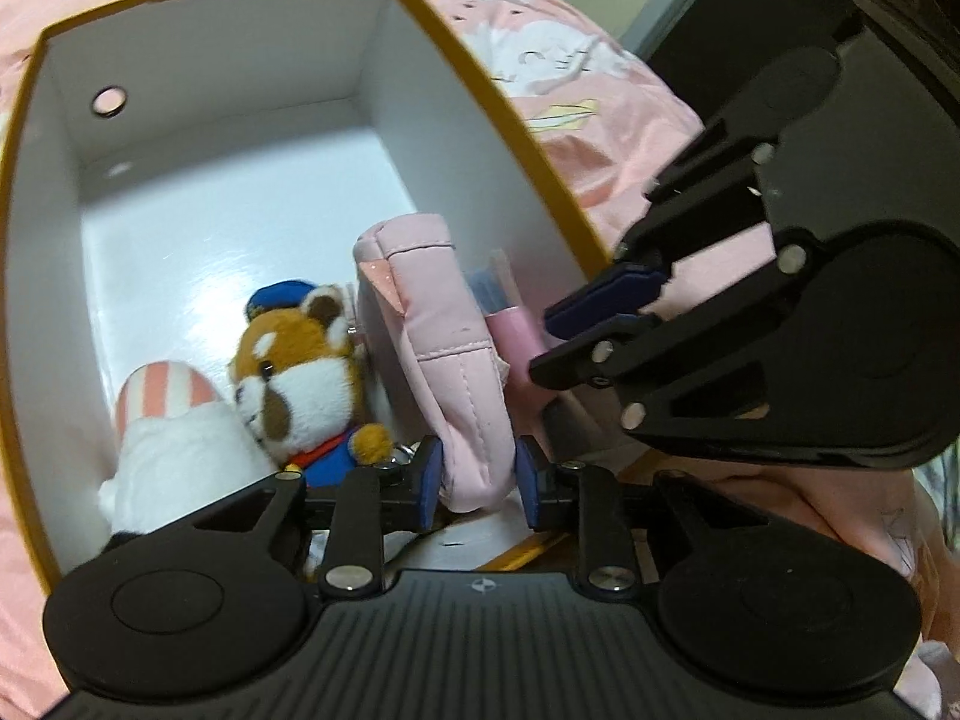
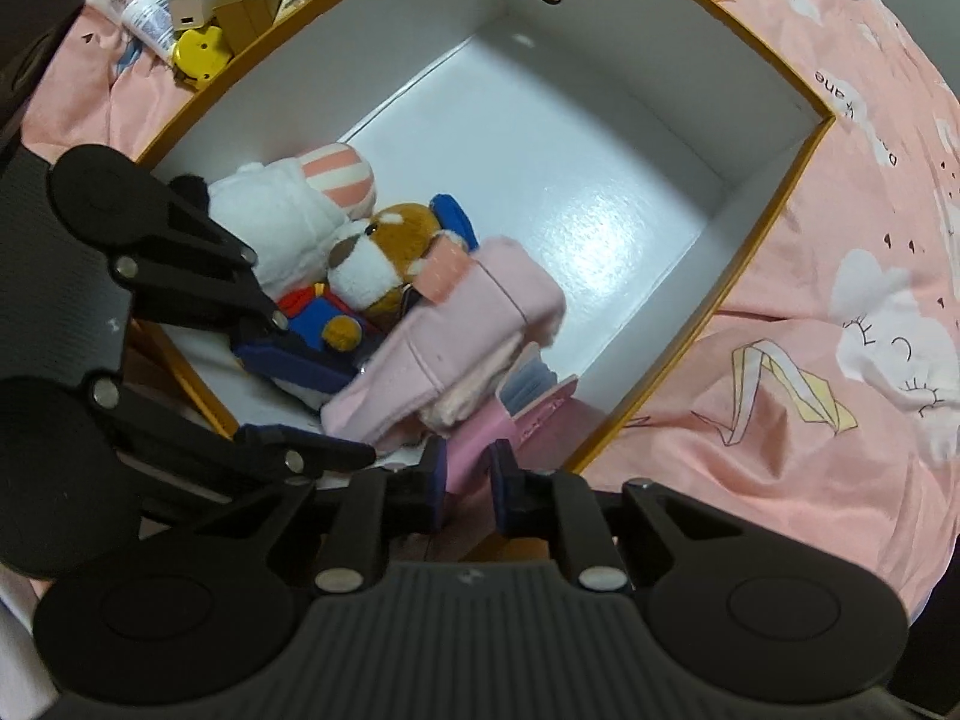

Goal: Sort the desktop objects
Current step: 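Lower the pink pouch beside the plushes and open both grippers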

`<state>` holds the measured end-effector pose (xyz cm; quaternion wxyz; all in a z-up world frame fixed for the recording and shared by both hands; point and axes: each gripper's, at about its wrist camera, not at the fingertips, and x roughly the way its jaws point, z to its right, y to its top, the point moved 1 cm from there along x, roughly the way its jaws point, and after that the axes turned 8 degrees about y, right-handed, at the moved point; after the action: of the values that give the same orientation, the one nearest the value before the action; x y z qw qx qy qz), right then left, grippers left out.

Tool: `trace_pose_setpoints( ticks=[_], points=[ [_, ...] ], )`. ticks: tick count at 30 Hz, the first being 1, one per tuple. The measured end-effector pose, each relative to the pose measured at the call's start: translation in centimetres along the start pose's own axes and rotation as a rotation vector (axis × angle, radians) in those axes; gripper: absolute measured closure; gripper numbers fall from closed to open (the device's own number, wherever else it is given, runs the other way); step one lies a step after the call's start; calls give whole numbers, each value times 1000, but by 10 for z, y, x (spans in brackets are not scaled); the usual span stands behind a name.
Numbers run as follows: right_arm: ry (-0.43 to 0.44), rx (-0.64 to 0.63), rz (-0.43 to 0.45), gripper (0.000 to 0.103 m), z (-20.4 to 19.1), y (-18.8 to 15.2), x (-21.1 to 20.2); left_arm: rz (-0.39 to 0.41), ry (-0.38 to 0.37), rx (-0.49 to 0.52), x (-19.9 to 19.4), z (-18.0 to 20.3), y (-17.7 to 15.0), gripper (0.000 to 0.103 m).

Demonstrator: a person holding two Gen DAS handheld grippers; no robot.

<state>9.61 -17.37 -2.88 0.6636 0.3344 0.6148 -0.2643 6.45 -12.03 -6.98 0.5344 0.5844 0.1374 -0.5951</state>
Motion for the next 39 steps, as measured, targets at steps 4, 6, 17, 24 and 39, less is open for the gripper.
trace_pose_setpoints(
  ticks=[4,6,17,24,39],
  points=[
    [-15,-26,25,87,2,0,-10,-10,-40,1,-2,0,0,78],
    [-20,-56,53,87,2,0,-18,-17,-77,-17,-4,-3,2,79],
    [-6,-585,-20,62,-15,11,-21,-73,-158,-121,8,-24,6,79],
    [58,-747,-114,58,-16,27,-6,-75,-173,-113,15,-17,3,79],
    [115,-571,50,64,-7,46,0,-51,-158,-108,13,-21,-1,76]
  ],
)
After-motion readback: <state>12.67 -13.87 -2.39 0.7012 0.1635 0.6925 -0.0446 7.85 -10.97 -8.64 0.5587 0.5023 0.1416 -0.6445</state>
